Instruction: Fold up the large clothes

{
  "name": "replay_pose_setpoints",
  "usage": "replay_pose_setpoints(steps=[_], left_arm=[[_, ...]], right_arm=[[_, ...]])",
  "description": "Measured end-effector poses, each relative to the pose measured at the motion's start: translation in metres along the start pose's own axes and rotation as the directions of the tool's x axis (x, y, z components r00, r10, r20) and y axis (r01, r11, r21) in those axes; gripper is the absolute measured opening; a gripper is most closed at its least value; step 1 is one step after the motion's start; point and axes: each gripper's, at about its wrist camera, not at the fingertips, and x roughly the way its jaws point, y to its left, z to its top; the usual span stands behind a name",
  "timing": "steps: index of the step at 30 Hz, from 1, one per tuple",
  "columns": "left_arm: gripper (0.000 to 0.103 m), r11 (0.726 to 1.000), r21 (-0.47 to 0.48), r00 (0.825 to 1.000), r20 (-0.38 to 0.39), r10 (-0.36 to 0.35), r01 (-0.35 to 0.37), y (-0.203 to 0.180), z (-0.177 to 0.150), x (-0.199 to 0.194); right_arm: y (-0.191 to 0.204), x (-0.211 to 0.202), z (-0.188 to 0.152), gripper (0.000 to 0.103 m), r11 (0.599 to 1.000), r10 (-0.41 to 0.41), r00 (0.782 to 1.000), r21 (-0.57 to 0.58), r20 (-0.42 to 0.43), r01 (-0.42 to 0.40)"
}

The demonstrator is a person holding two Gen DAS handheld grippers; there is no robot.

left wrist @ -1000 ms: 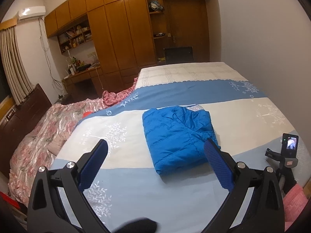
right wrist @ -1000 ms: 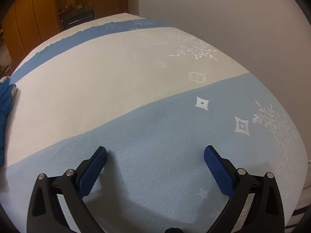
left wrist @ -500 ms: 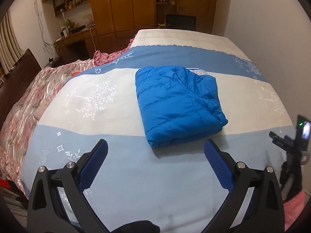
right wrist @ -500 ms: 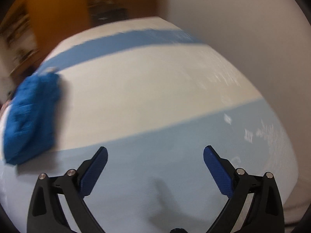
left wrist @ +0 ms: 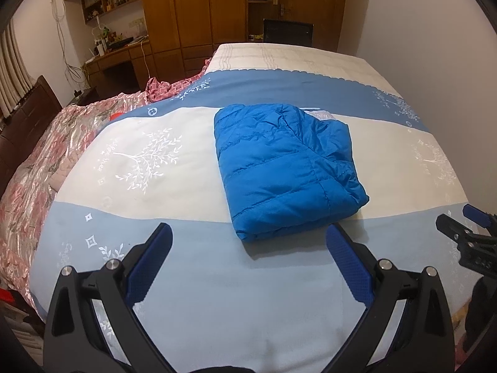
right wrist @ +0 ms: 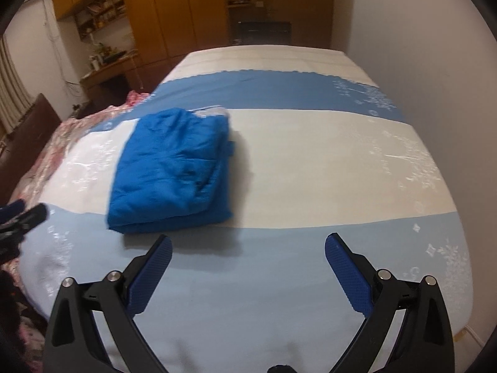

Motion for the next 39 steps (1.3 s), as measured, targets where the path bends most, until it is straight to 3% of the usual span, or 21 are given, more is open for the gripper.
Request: replay_pose_setpoints(steps=[39], left_arm=[[0.098, 1.0, -0.002, 1.0, 0.017, -0.008, 0.008, -0.006, -0.001, -0.009]], right_arm=[[0.015, -0.012, 0.0, 0.099, 1.0, 0.018, 1.0, -0.019, 0.02, -0.018]])
